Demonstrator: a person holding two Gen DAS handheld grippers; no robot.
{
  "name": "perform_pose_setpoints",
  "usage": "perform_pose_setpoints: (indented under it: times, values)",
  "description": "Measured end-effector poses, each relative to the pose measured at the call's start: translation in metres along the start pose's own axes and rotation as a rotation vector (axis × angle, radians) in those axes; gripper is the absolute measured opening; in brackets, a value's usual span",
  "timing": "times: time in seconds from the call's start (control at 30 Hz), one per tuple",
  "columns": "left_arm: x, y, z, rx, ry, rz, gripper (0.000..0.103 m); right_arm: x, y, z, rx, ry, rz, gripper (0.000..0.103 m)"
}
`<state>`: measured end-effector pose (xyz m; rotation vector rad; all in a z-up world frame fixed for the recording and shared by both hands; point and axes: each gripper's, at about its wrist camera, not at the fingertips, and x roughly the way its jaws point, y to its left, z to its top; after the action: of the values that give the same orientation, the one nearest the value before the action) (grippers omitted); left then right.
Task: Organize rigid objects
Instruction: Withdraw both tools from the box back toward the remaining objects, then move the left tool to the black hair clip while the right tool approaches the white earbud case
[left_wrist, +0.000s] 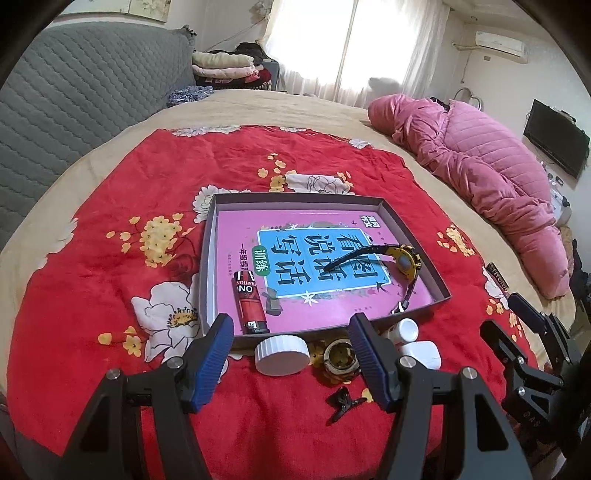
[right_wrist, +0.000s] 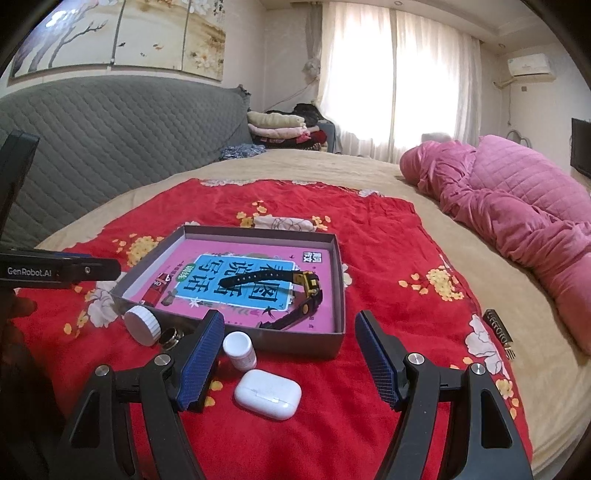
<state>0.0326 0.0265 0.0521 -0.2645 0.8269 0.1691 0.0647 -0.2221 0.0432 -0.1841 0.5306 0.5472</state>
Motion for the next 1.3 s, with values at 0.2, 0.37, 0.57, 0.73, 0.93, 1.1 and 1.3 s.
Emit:
perform_pose_setpoints:
  times: [0.2,0.37,0.57,0.73,0.93,1.1,1.3]
  values:
    - [-0.001,-0.002,-0.008,0.019,0.017,-0.006,0.065,-0.004,-0.004,-0.004,0.032,0.024,0.002,0.075]
    - [0.002,-0.004,-0.016,0.035,0.045,-0.013,0.065,-0.003,-0.013,-0.007,0.075,0.057,0.017,0.075]
    - [0.010,-0.009,-0.024,0.048,0.084,-0.020,0.065,0.000,-0.014,-0.011,0.076,0.089,0.015,0.075]
    - [0.014,-0.016,-0.030,0.073,0.108,-0.022,0.065,0.004,-0.009,-0.014,0.059,0.110,0.028,0.075]
    - [0.020,-0.018,-0.035,0.084,0.135,-0.024,0.065,0.012,-0.006,-0.018,0.047,0.142,0.042,0.075]
    - [0.026,-0.023,-0.040,0.103,0.160,-0.028,0.065,0.021,-0.001,-0.022,0.031,0.181,0.054,0.075]
    - [0.035,-0.032,-0.047,0.139,0.194,-0.035,0.065,0.032,0.003,-0.029,0.021,0.232,0.061,0.075]
